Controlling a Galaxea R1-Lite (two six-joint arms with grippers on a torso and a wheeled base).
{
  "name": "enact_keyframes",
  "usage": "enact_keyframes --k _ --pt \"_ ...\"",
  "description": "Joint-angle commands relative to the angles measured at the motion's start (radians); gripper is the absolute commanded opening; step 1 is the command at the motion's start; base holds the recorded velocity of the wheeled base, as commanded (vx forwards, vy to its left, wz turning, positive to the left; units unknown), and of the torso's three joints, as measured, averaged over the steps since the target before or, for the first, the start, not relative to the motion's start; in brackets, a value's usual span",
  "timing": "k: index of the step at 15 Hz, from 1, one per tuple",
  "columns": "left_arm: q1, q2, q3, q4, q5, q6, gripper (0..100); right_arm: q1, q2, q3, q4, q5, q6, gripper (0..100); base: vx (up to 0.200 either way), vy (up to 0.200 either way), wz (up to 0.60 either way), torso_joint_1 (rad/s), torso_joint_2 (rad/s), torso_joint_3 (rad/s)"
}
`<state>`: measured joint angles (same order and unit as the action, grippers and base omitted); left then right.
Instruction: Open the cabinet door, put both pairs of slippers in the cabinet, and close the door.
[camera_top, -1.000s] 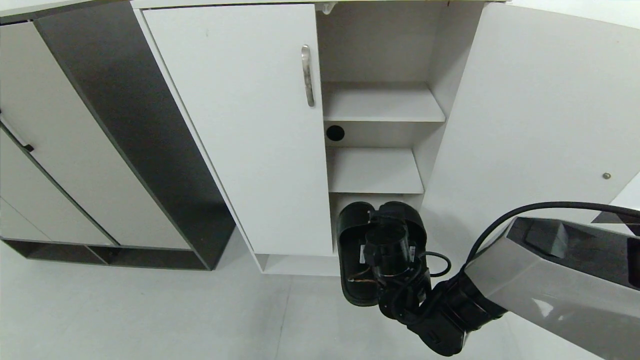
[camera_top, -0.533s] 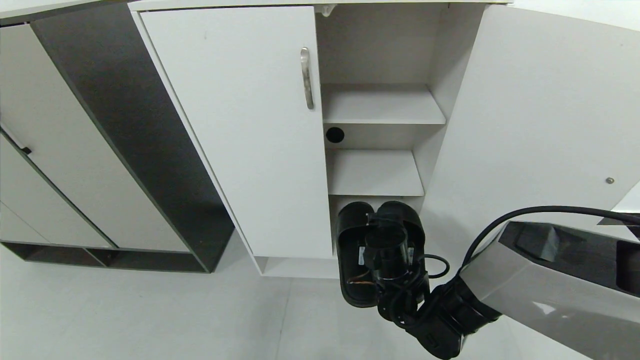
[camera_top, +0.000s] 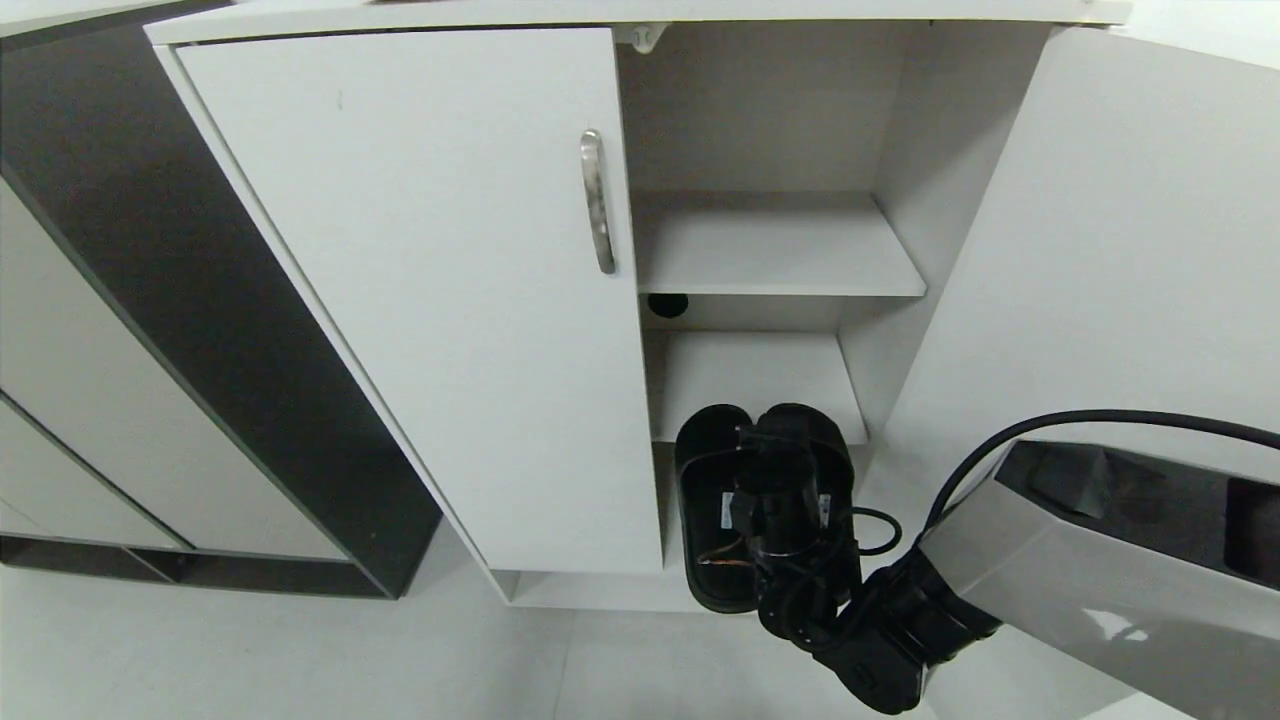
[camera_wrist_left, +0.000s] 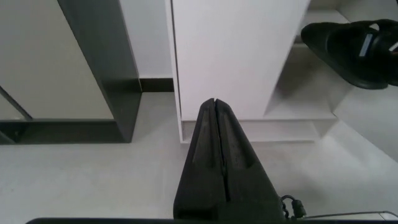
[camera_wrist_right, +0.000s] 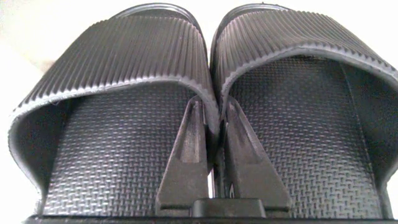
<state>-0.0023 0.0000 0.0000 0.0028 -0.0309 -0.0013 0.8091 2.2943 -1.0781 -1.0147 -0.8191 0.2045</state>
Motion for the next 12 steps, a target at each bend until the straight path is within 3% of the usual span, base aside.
enact_keyframes --k 1,3,12 --pt "0.001 0.002 0.0 0.0 0.0 0.0 0 -0.004 0.001 0.003 -0.001 0.0 0.0 0 0.2 0.0 0.0 0.002 0.01 -0.002" --pt "0.001 0.002 0.0 0.0 0.0 0.0 0 -0.013 0.014 0.0 -0.002 0.002 0.003 0 0.2 0.0 0.0 0.002 0.0 0.005" --pt "0.001 0.002 0.0 0.0 0.0 0.0 0 -0.088 0.105 -0.06 -0.071 0.009 -0.01 0 0.0 0.0 0.0 0.0 0.0 0.0"
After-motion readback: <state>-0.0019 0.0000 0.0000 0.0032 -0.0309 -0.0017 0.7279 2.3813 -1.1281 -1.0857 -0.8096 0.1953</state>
